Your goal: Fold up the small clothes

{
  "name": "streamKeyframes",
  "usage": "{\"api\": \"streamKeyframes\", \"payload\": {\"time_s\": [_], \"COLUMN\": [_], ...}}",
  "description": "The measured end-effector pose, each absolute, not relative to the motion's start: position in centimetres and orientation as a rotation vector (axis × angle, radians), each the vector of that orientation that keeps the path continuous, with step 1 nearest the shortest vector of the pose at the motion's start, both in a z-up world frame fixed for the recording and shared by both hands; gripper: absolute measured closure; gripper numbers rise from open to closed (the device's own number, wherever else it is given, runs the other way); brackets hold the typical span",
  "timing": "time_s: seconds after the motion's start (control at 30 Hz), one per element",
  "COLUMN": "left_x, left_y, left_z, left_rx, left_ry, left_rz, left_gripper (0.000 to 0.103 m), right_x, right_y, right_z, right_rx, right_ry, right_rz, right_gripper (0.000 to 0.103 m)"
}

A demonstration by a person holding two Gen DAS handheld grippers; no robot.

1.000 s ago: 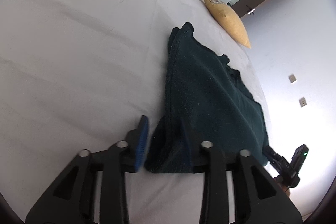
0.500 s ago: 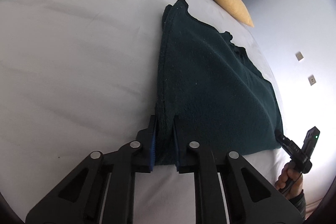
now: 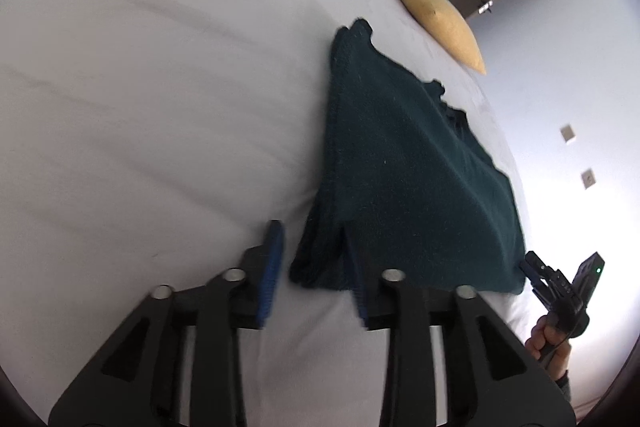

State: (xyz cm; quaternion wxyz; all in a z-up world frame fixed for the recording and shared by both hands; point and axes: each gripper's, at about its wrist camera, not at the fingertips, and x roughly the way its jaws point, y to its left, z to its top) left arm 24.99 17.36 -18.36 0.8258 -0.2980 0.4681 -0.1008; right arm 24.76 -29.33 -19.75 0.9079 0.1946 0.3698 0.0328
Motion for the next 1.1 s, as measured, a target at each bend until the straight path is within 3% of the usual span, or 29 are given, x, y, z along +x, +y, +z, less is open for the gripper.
{"api": "streamKeyframes", "payload": {"time_s": [0.03, 0.27, 0.33, 0.5, 1.1], "left_x": [24.7, 24.2, 24.6, 26.2, 27.1], "left_y": [17.8, 17.2, 17.1, 16.2, 14.0], "left_z": [-18.3, -19.2, -19.5, -19.8, -19.6], "left_rx": [-0.68, -0.867, -0.92, -0.972, -0.97], "left_ry": [0.981, 0.992, 0.978, 0.967, 0.948], "left_rz": [-0.228, -0.276, -0.276, -0.236, -0.203], "left_gripper": [0.029, 0.02, 0.011, 0.003, 0.002], "right_x": [25.0, 27.2, 26.8, 26.4, 26.8], "right_y": [-28.8, -25.4, -25.3, -26.4, -31.5], "right_z": [-19.3, -19.5, -20.1, -21.4, -20.1], "right_rx": [0.408, 0.475, 0.545, 0.691, 0.683], "right_ry": [0.757, 0.777, 0.764, 0.751, 0.7], "right_rz": [0.092, 0.213, 0.254, 0.311, 0.119], "right_gripper": [0.05, 0.05, 0.05, 0.05, 0.049]}}
